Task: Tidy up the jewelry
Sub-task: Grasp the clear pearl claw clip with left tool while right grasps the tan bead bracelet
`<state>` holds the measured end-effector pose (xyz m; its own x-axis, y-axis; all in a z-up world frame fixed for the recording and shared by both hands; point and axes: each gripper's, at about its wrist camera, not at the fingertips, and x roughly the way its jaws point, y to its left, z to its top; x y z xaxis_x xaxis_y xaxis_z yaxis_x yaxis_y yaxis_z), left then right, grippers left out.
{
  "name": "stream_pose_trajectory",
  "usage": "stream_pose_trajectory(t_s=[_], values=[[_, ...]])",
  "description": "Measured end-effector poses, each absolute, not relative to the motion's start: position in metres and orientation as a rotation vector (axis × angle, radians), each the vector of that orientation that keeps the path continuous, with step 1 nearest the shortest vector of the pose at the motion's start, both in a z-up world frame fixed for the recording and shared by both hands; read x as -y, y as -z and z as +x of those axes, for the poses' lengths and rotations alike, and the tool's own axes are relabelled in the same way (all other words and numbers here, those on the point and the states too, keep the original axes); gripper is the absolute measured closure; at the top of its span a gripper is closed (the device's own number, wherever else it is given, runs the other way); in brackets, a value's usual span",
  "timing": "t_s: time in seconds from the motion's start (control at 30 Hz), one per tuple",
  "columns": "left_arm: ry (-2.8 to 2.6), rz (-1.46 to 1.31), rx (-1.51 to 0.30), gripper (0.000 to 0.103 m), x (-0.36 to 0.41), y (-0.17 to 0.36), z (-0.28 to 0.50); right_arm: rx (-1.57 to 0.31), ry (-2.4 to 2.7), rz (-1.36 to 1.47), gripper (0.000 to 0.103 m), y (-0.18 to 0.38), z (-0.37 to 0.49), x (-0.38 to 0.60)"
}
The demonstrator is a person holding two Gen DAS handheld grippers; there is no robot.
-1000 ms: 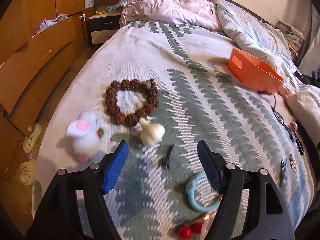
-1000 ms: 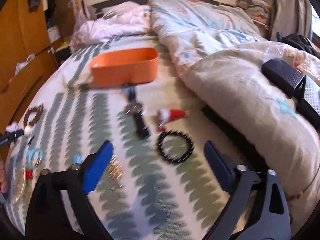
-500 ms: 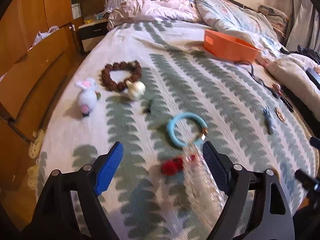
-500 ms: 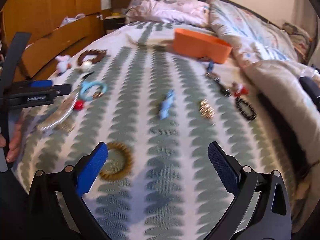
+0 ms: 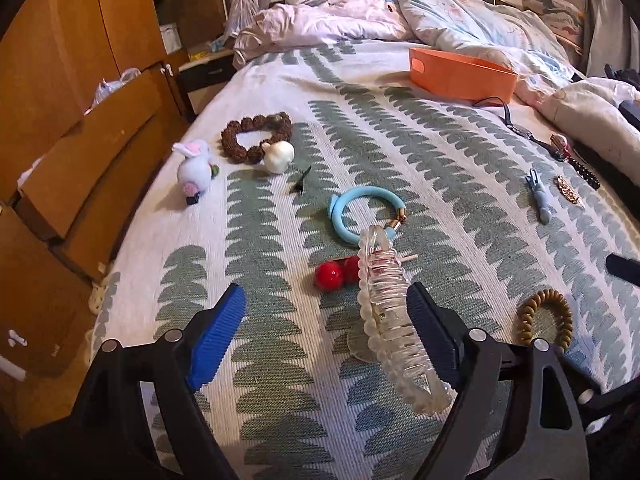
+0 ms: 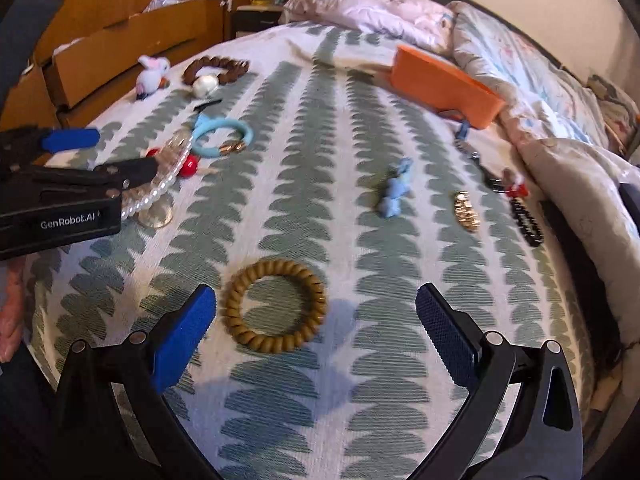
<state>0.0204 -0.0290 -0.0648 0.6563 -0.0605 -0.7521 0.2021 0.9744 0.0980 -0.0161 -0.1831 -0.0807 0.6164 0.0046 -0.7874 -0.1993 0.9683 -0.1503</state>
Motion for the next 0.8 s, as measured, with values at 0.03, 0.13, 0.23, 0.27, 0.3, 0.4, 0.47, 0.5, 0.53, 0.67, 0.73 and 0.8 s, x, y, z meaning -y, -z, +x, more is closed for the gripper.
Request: stream_pose_trajectory(t_s=[0.03, 0.13, 0.23, 0.27, 0.3, 0.4, 0.47, 0.5, 0.53, 0.67, 0.73, 0.8], values=[[0.155, 0.175, -0.848, 0.021, 0.029, 0.065, 0.021, -0.906, -0.118, -0.238, 0.003, 0.083, -0.015, 0.181], [0.182, 0.133, -0.866, 0.021, 0.025, 0.064, 0.020, -0.926, -0.109, -0.254, 0.003, 0.090, -0.010, 0.175], [0.200, 0.111, -0.854, 0.021, 0.026, 0.059, 0.019, -0.937, -0.114, -0.261, 0.003, 0.095, -0.008, 0.171], [0.205, 0.112, -0.848, 0.021, 0.027, 0.058, 0.019, -0.942, -0.106, -0.263, 0.003, 0.097, -0.007, 0.171], [0.213, 0.110, -0.851, 0.021, 0.028, 0.058, 0.019, -0.948, -0.103, -0.262, 0.003, 0.099, -0.006, 0.171], [0.238, 0.092, -0.867, 0.021, 0.031, 0.060, 0.019, -0.956, -0.103, -0.228, 0.003, 0.099, -0.005, 0.177], [0.244, 0.113, -0.872, 0.021, 0.037, 0.064, 0.018, -0.976, -0.109, -0.186, 0.003, 0.101, -0.003, 0.182], [0.238, 0.136, -0.875, 0.021, 0.040, 0.068, 0.018, -0.986, -0.112, -0.164, 0.003, 0.103, -0.002, 0.184], [0.232, 0.153, -0.879, 0.021, 0.044, 0.071, 0.020, -0.995, -0.115, -0.137, 0.003, 0.104, 0.000, 0.187], [0.216, 0.174, -0.934, 0.021, 0.049, 0.088, 0.027, -1.001, -0.120, -0.128, 0.003, 0.104, 0.001, 0.188], [0.209, 0.167, -0.965, 0.021, 0.049, 0.095, 0.031, -1.001, -0.121, -0.119, 0.004, 0.104, 0.000, 0.188], [0.206, 0.153, -0.982, 0.021, 0.047, 0.099, 0.035, -0.998, -0.113, -0.097, 0.011, 0.104, 0.000, 0.192]])
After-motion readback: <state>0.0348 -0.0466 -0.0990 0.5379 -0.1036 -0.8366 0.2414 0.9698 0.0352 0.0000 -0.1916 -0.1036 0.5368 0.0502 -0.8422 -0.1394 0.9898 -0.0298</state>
